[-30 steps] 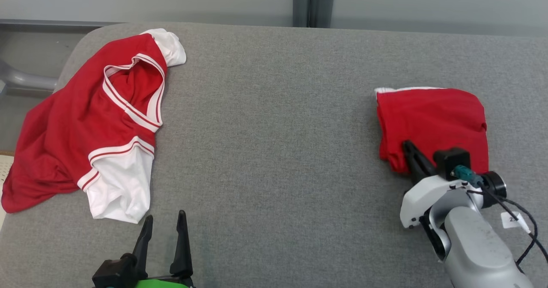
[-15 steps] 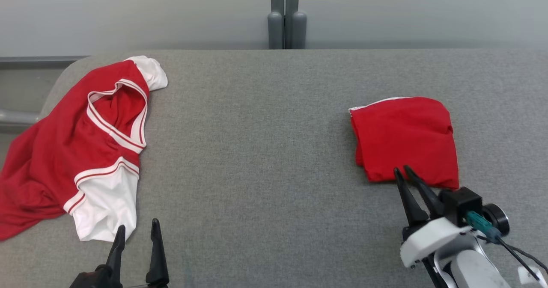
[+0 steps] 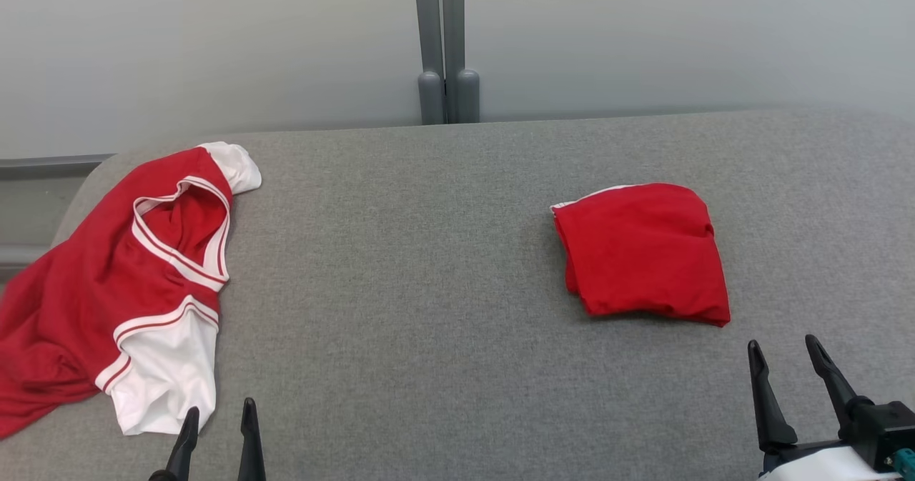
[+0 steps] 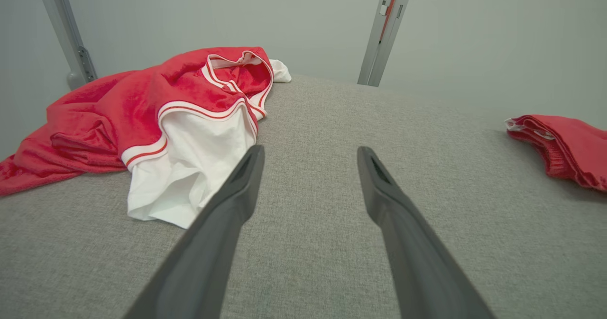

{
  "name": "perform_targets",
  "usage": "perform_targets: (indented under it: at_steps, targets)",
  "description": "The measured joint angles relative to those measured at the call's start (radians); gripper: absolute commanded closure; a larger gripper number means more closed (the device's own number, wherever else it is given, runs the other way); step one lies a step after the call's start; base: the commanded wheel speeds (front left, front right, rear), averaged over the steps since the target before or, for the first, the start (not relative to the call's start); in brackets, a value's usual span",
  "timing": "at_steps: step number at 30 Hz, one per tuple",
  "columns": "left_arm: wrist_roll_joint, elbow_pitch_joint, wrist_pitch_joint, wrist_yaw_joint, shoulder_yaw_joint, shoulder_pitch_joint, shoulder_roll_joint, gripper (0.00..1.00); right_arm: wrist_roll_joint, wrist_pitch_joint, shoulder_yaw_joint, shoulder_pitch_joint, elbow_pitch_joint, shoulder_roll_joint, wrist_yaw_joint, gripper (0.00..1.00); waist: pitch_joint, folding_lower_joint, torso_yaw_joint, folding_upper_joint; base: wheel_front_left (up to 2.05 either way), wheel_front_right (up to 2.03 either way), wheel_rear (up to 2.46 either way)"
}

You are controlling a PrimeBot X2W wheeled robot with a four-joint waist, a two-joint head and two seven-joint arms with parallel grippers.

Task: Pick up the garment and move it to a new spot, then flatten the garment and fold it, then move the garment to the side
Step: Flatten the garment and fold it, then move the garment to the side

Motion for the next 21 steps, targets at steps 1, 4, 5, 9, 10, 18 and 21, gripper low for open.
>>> perform_targets:
  at_steps: [1, 4, 5, 9, 10, 18, 21]
  targets:
    - [0.001, 0.000, 0.000, -0.004, -0.001, 0.000, 0.000, 0.00, 0.000, 0.000, -0.003, 0.001, 0.001, 0.000, 0.000, 0.00, -0.002, 0.0000, 0.001, 0.0000, 0.00, 0.00, 0.00]
    - [0.002, 0.001, 0.000, -0.012, -0.004, 0.000, 0.000, 0.00, -0.001, 0.000, -0.008, 0.001, 0.002, -0.003, 0.000, 0.00, -0.009, 0.0000, 0.004, 0.0000, 0.00, 0.00, 0.00]
    - [0.002, 0.001, 0.000, -0.013, -0.004, 0.000, 0.000, 0.00, -0.001, 0.000, -0.011, 0.001, 0.002, -0.003, 0.000, 0.00, -0.011, 0.0000, 0.005, 0.0000, 0.00, 0.00, 0.00]
    - [0.002, 0.000, 0.000, -0.021, -0.007, 0.000, 0.000, 0.00, -0.001, 0.000, -0.012, -0.001, 0.005, -0.003, 0.000, 0.00, -0.015, 0.0000, 0.008, 0.0000, 0.00, 0.00, 0.00]
    - [0.002, 0.000, 0.000, -0.021, -0.007, 0.000, 0.000, 0.00, -0.001, 0.000, -0.012, -0.001, 0.005, -0.002, 0.000, 0.00, -0.016, 0.0000, 0.009, 0.0000, 0.00, 0.00, 0.00]
    - [0.004, 0.003, 0.000, -0.025, -0.006, -0.001, 0.000, 0.00, -0.002, 0.000, -0.007, -0.011, 0.005, 0.001, 0.000, 0.00, -0.008, 0.0000, 0.010, 0.0000, 0.00, 0.00, 0.00]
    - [0.006, 0.007, 0.000, -0.026, -0.005, -0.001, 0.000, 0.00, -0.001, 0.000, -0.011, -0.015, 0.006, 0.000, 0.000, 0.00, -0.004, 0.0000, 0.011, 0.0000, 0.00, 0.00, 0.00]
